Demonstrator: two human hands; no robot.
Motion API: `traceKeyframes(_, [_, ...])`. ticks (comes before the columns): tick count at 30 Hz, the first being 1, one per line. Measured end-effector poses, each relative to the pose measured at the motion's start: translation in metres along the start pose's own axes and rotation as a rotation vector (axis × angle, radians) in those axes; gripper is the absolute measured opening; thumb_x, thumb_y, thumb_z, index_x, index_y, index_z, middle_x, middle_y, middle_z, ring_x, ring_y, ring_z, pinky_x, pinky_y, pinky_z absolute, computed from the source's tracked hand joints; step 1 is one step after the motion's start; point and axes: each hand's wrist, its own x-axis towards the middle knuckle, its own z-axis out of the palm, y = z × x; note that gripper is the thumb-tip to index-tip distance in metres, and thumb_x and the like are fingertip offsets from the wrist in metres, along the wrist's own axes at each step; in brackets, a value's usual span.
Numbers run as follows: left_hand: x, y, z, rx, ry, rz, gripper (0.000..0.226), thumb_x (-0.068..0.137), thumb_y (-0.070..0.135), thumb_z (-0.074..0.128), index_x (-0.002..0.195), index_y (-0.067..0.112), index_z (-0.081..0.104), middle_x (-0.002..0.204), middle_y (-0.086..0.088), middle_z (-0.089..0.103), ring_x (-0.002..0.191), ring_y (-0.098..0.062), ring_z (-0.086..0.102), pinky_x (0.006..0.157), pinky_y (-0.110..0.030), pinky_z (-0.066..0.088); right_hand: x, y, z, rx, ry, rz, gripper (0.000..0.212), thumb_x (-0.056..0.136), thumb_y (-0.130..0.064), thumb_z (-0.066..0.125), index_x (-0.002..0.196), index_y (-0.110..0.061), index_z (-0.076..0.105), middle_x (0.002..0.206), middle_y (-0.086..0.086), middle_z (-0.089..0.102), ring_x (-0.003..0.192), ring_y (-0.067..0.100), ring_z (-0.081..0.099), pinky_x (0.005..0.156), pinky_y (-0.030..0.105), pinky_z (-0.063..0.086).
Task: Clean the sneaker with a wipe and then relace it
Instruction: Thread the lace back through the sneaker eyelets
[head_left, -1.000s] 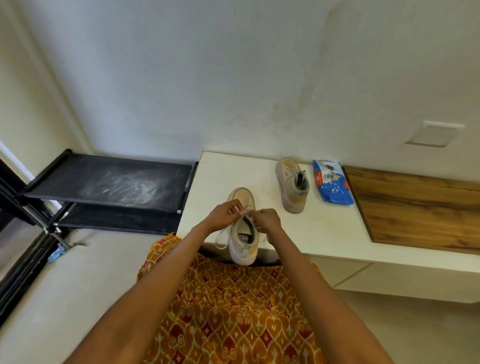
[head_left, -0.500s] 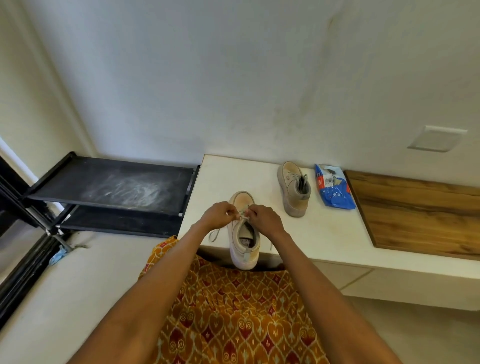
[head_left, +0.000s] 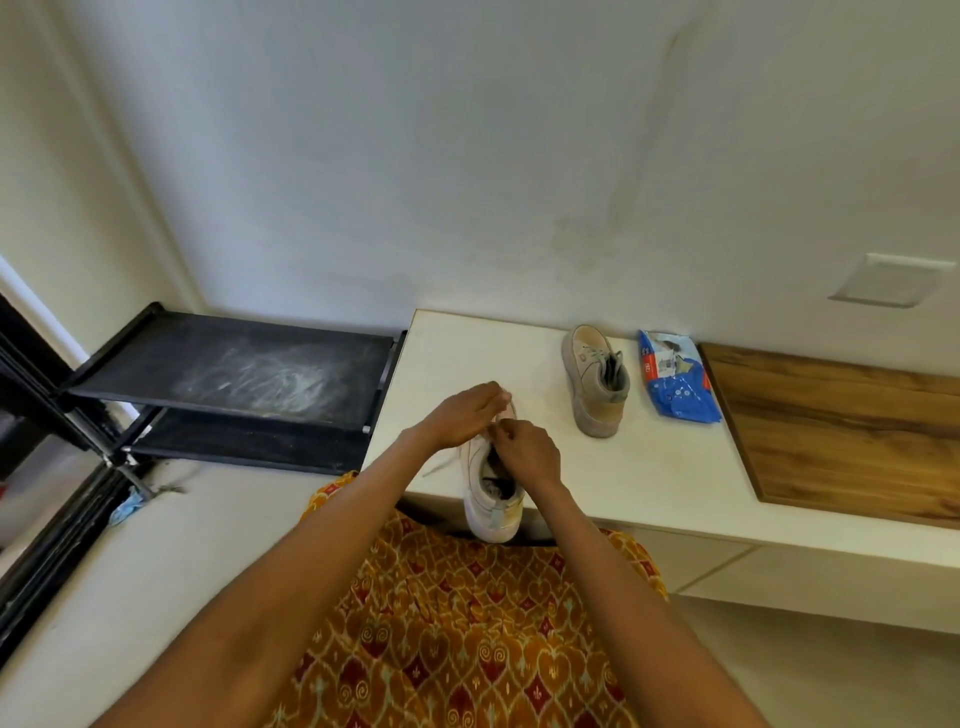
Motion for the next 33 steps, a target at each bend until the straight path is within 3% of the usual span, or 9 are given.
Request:
traceKeyframes(3, [-0.001,-0.020,-0.010,-0.079,0.015,-0.151,0.032,0.100,0.041,0.029,0.103,0.013,0.042,0.094,-0.007,0.059,0.078,-0.022,0.057,0.073,-0.034,0.046,0.003,0.002,-0.004,0.148,0.011,0.064,0.036,0.094,-0.032,0.039,0.068,-0.013,0.055,0.070,0.003,0.058,0.067,0.020,0.052,0.053,0.027,0.032])
traceKeyframes(7, [-0.010,-0.042,-0.018,-0.187,-0.274,-0.298,0.020,0.100,0.028,0.039,0.105,0.010,0.045,0.070,-0.004,0.060,0.041,-0.010,0.036,0.040,-0.020,0.032,0.006,0.008,-0.004,0.312,0.005,0.098,0.031,0.091,-0.025,0.043,0.064,-0.012,0.052,0.068,0.009,0.059,0.065,0.021,0.051,0.057,0.030,0.034])
traceKeyframes(10, [-0.010,-0.044,-0.013,-0.002,-0.277,-0.233,0.018,0.095,0.025,0.050,0.109,0.014,0.052,0.081,-0.003,0.063,0.053,-0.010,0.049,0.050,-0.020,0.042,0.007,0.014,-0.006,0.475,-0.058,0.083,0.026,0.090,-0.024,0.045,0.071,-0.011,0.057,0.070,0.008,0.061,0.065,0.018,0.052,0.064,0.034,0.039])
traceKeyframes(13, [-0.003,-0.042,-0.004,0.032,0.077,-0.049,0.031,0.087,0.021,0.063,0.117,0.021,0.056,0.111,-0.004,0.058,0.097,-0.017,0.056,0.084,-0.030,0.050,0.004,0.019,-0.013,0.628,-0.147,0.063,0.021,0.091,-0.021,0.047,0.080,-0.016,0.063,0.072,0.001,0.063,0.070,0.013,0.056,0.068,0.031,0.044])
traceKeyframes(15, [0.003,-0.034,-0.002,-0.019,0.197,0.046,0.038,0.084,0.013,0.063,0.121,0.022,0.058,0.120,-0.003,0.054,0.107,-0.017,0.051,0.093,-0.030,0.044,0.004,0.022,-0.018,0.666,-0.187,0.026,0.020,0.093,-0.019,0.047,0.087,-0.015,0.066,0.077,0.002,0.067,0.075,0.013,0.060,0.072,0.030,0.048])
traceKeyframes(19, [0.005,-0.005,-0.006,-0.194,-0.061,0.017,0.029,0.091,0.002,0.048,0.113,0.008,0.065,0.111,-0.004,0.061,0.099,-0.013,0.055,0.087,-0.020,0.043,0.005,0.030,-0.024,0.651,-0.226,-0.049,0.024,0.095,-0.028,0.052,0.096,-0.011,0.069,0.087,0.006,0.071,0.084,0.018,0.066,0.080,0.032,0.053])
traceKeyframes(23, [0.009,0.002,-0.005,-0.119,-0.065,0.011,0.025,0.092,0.002,0.047,0.111,0.003,0.063,0.089,0.004,0.058,0.075,-0.006,0.054,0.070,-0.015,0.043,0.006,0.032,-0.025,0.670,-0.197,-0.072,0.022,0.094,-0.030,0.055,0.099,-0.017,0.071,0.092,0.006,0.072,0.083,0.014,0.067,0.081,0.032,0.054])
traceKeyframes(28, [0.003,-0.001,-0.008,-0.161,-0.325,-0.043,0.024,0.087,0.003,0.054,0.109,-0.001,0.062,0.098,-0.011,0.061,0.088,-0.016,0.057,0.079,-0.026,0.049,0.005,0.032,-0.030,0.653,-0.200,-0.084,0.021,0.093,-0.025,0.057,0.101,-0.013,0.072,0.091,0.005,0.071,0.080,0.009,0.065,0.073,0.020,0.053])
traceKeyframes(33, [-0.001,-0.009,-0.007,-0.217,-0.220,0.011,0.023,0.086,0.005,0.060,0.108,0.009,0.062,0.097,-0.003,0.060,0.093,-0.017,0.056,0.085,-0.030,0.049,0.006,0.027,-0.042,0.618,-0.224,-0.108,0.018,0.092,-0.019,0.057,0.100,-0.013,0.072,0.086,0.003,0.070,0.075,0.003,0.061,0.068,0.012,0.050])
